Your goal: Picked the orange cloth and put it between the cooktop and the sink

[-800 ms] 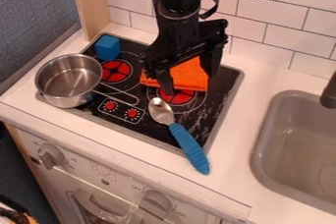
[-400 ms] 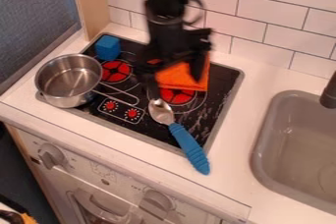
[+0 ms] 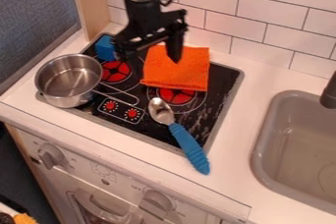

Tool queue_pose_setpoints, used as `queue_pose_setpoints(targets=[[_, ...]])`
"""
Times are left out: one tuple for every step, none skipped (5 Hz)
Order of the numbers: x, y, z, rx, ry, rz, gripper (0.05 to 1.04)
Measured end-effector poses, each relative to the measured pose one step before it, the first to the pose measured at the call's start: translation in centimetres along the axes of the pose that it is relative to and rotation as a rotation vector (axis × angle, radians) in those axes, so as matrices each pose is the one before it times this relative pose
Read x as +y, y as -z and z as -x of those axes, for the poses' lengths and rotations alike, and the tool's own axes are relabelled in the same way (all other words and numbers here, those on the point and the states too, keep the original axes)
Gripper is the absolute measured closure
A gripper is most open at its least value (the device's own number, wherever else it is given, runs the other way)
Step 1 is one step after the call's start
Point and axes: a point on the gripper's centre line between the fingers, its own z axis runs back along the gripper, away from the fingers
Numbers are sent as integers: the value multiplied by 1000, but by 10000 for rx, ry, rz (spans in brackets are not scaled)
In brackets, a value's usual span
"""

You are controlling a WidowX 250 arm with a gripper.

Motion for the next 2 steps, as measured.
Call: queue_pose_setpoints(targets=[[-994, 1048, -1989, -177, 306, -322, 84], [-1316, 519, -1398, -115, 279, -351, 84]])
